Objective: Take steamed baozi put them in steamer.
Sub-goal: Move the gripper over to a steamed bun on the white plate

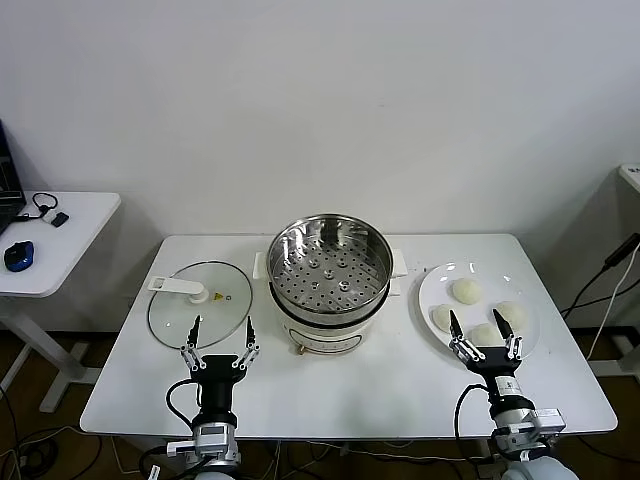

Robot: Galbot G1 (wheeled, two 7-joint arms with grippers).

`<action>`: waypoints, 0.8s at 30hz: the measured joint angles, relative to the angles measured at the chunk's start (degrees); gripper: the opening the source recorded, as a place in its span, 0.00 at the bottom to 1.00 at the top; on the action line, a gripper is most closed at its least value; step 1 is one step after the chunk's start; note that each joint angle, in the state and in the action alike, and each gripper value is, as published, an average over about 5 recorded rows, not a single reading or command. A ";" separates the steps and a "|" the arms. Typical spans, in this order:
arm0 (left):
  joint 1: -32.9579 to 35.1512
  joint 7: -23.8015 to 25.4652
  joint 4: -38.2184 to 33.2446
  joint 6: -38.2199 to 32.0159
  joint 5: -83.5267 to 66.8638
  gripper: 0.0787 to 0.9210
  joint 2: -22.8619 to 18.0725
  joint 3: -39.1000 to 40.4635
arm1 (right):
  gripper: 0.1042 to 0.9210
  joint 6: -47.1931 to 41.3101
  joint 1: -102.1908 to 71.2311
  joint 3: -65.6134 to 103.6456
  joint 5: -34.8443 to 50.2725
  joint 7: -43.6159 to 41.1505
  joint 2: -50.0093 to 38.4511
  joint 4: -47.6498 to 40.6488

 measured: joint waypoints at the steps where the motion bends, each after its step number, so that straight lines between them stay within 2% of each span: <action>1: -0.01 0.00 0.00 0.00 0.00 0.88 0.00 0.00 | 0.88 -0.45 0.19 0.10 -0.13 0.03 -0.18 -0.02; 12: -0.18 -0.19 0.03 -0.08 -0.21 0.88 0.00 0.14 | 0.88 -9.75 7.22 1.15 -4.42 -1.60 -6.70 -3.28; 24: 0.18 -0.32 -0.26 -0.32 -0.32 0.88 0.00 0.11 | 0.88 -17.74 18.53 -2.16 -12.62 -9.97 -20.27 -10.68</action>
